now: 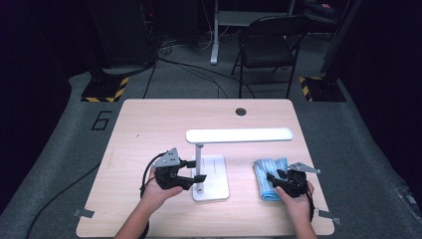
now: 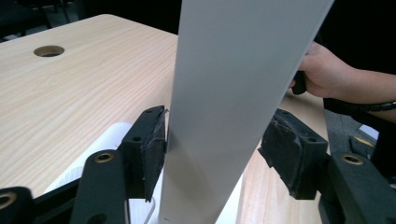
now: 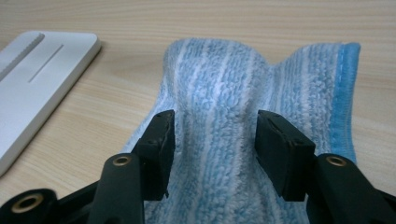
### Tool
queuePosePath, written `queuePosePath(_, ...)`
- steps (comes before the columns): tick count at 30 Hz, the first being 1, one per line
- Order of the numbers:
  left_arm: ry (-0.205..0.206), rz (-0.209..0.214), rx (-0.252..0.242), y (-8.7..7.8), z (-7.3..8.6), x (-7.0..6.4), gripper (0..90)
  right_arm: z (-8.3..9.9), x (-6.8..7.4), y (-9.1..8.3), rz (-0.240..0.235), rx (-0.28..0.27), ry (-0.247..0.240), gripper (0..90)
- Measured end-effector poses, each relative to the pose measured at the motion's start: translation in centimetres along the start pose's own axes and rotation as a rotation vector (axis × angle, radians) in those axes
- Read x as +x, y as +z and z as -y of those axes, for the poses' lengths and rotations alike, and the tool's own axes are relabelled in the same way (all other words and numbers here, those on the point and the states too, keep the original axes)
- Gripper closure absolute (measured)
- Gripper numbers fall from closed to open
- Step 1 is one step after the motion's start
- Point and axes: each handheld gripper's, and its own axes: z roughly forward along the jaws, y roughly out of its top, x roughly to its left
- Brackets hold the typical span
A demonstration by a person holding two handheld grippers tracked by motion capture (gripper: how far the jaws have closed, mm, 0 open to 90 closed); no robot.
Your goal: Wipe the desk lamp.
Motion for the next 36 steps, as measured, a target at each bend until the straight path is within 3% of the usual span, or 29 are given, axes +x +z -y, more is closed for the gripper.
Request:
queuePosePath(6,0.021,-0.004,-0.001,-0.1,-0.1,0.1,39.6,-0.2,0.4,-0.6,0.004,-0.043,-0.025,43.9)
queuePosePath(7,0.008,0.0,0.0,-0.1,-0.1,0.0,39.6,-0.2,0.5,-0.6,0.001,-0.044,-0.023,43.9)
queuePosePath(12,0.017,-0.01,0.003,-0.1,-0.2,-0.2,40.2,-0.3,0.9,-0.7,-0.008,-0.07,-0.058,43.3)
queuePosePath(22,0.015,-0.03,0.017,-0.1,-0.4,-0.3,42.1,-0.4,1.6,-0.8,-0.026,-0.079,-0.108,42.5)
queuePosePath(29,0.005,-0.025,0.011,-0.1,-0.4,-0.4,40.9,-0.3,2.3,-0.4,-0.057,-0.067,-0.104,41.9)
queuePosePath(35,0.02,-0.035,0.024,-0.1,-0.5,-0.5,39.8,-0.4,3.0,-0.3,-0.041,-0.054,-0.131,40.2)
queuePosePath(36,0.017,-0.038,0.027,-0.1,-0.6,-0.6,39.8,-0.4,3.3,-0.2,-0.039,-0.055,-0.118,40.1)
